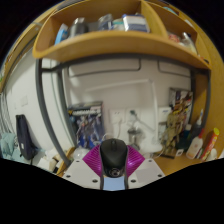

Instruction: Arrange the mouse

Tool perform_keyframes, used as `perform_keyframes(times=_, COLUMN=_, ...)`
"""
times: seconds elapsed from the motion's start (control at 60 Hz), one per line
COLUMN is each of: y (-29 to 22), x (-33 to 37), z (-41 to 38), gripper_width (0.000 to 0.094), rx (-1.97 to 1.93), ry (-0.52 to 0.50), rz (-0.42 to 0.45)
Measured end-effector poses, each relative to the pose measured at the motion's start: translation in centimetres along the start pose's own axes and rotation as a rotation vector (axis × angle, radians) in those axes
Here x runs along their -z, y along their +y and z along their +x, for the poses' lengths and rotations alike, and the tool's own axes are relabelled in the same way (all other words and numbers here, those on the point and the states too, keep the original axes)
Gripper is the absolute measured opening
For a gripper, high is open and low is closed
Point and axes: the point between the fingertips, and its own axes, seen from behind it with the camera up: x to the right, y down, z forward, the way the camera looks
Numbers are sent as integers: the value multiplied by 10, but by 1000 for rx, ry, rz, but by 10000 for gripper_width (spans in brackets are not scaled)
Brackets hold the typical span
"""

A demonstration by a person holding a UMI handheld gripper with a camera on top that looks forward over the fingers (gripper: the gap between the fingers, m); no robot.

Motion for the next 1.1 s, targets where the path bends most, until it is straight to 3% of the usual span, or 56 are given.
perform_keyframes(times=0.283, y=177, x=-49, z=-61, gripper_width=276, rx=62, ry=-29, rz=-249)
perform_keyframes(times=0.483, y=244, x=-65, z=-59, gripper_width=277, rx=86, ry=-6, rz=-339)
perform_keyframes(times=0.5, y=248, x=-66, z=-58, gripper_width=338, rx=86, ry=-4, rz=-346)
perform_keyframes(times=0.567, y=263, x=-65, z=-55, gripper_width=312, rx=85, ry=4, rz=-375)
perform_keyframes(times=0.783, y=265, x=-66, z=-57, gripper_width=481, rx=100, ry=9, rz=-369)
perform_keyframes(times=0.833, y=265, x=-63, z=-53, gripper_width=667, rx=98, ry=30, rz=-384)
perform_keyframes(times=0.9, y=255, x=-53, z=-47, gripper_width=835, rx=113, ry=54, rz=-378)
perform_keyframes(times=1.1, y=170, x=7, z=-55, gripper_width=848, rx=61, ry=24, rz=-308)
